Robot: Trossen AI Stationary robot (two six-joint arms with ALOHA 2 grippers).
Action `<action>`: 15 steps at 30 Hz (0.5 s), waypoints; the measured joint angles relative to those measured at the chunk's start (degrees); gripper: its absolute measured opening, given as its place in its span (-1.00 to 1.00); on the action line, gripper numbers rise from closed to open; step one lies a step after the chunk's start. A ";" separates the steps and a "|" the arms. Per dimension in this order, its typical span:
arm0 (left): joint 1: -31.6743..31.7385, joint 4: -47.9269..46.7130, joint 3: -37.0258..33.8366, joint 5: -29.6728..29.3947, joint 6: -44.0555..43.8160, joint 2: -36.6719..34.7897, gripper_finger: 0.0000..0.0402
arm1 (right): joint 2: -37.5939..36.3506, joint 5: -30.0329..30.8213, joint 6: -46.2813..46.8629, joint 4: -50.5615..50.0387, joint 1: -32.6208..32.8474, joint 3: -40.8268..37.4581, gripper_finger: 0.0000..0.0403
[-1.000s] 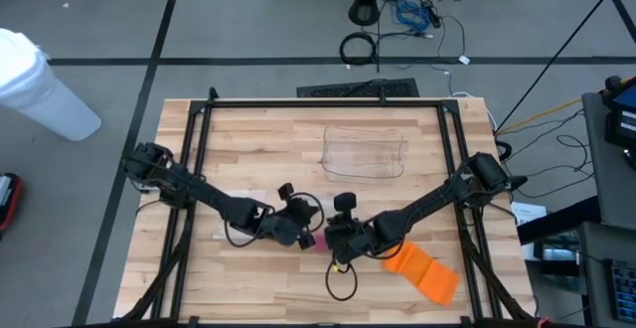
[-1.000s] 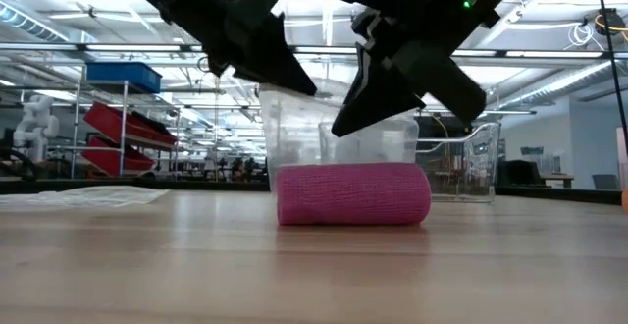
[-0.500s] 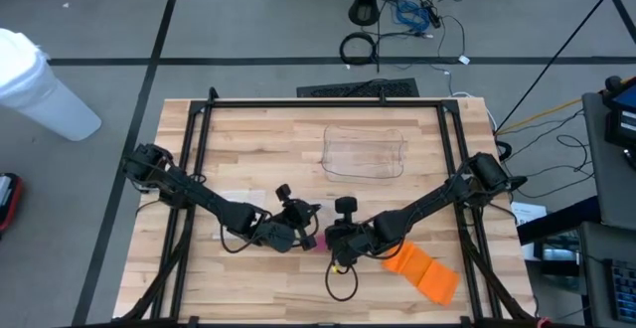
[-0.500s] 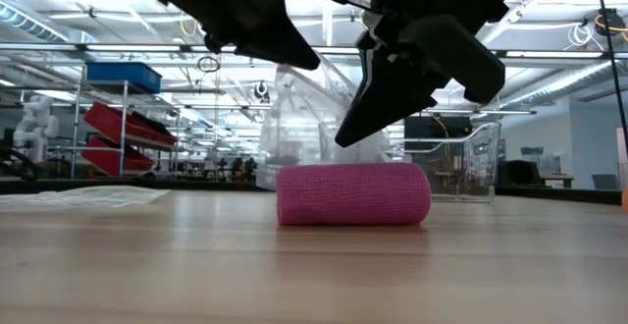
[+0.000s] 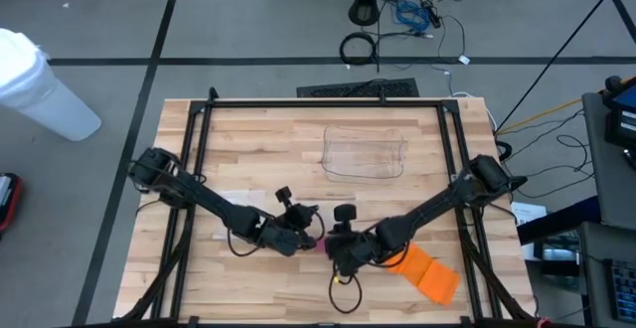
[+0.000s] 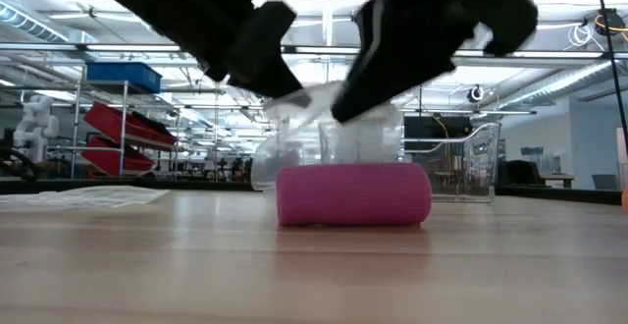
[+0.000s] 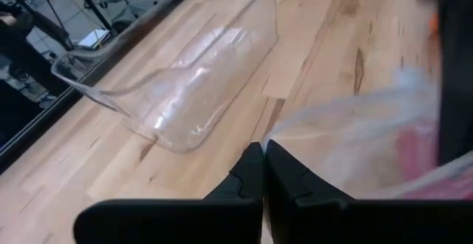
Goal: Roll bandage
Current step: Open the top transparent zip bag
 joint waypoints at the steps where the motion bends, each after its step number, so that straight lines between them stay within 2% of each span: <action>1: -0.16 -0.09 -0.04 0.00 0.00 0.28 -1.00 | 0.00 0.56 -0.46 -0.02 0.28 0.83 -0.34; 4: -1.12 -0.08 -0.04 -1.01 0.07 0.37 -1.00 | 0.01 0.67 -0.83 -0.16 1.28 3.27 -0.14; 8: -3.23 0.15 -0.04 -7.34 1.83 0.39 -1.00 | 0.00 -3.49 -0.56 -0.64 2.49 5.06 0.09; 12: -5.01 0.32 0.28 -14.05 3.98 0.39 -1.00 | 0.00 -3.45 0.37 -3.13 3.42 5.09 0.23; 15: -5.65 0.37 1.06 -16.49 6.18 0.39 -1.00 | 0.00 -3.08 3.36 -7.34 3.46 5.13 0.27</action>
